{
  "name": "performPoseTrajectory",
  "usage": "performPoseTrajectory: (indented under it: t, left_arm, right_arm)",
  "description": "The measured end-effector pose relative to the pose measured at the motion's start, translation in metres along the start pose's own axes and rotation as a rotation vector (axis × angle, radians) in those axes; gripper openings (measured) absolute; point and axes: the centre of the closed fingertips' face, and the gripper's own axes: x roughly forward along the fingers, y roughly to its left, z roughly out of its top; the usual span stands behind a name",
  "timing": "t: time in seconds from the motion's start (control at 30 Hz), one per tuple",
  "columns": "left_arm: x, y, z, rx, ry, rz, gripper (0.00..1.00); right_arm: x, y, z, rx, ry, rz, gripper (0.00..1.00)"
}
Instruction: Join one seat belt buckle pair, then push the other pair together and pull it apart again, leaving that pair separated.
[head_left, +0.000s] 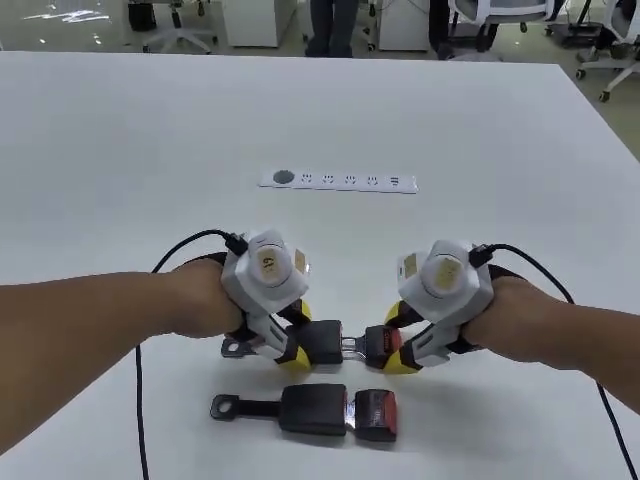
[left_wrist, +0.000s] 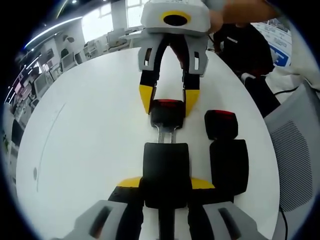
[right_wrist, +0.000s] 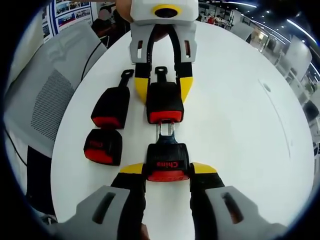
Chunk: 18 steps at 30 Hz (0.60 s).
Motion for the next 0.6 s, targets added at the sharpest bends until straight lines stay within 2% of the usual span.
performPoseTrajectory:
  t: [0.03,0.07,0.23,0.3,0.6]
  left_arm:
    - [0.000,0.000,0.000,0.001,-0.001,-0.001,0.34]
    - [0.000,0.000,0.000,0.000,-0.002,0.000,0.34]
    - [0.001,0.001,-0.002,-0.004,-0.018,0.001,0.34]
    - [0.000,0.001,-0.001,0.000,-0.024,0.001,0.34]
    - [0.001,0.001,0.000,0.010,0.001,-0.001,0.34]
  right_arm:
    - [-0.002,0.000,-0.003,0.012,0.000,-0.005,0.32]
    - [-0.003,-0.003,-0.012,0.016,0.000,-0.011,0.32]
    - [-0.016,0.003,-0.029,0.031,0.014,-0.029,0.32]
    - [-0.021,0.000,-0.039,0.033,0.030,-0.035,0.32]
    - [-0.043,0.002,-0.078,0.057,0.095,-0.050,0.33]
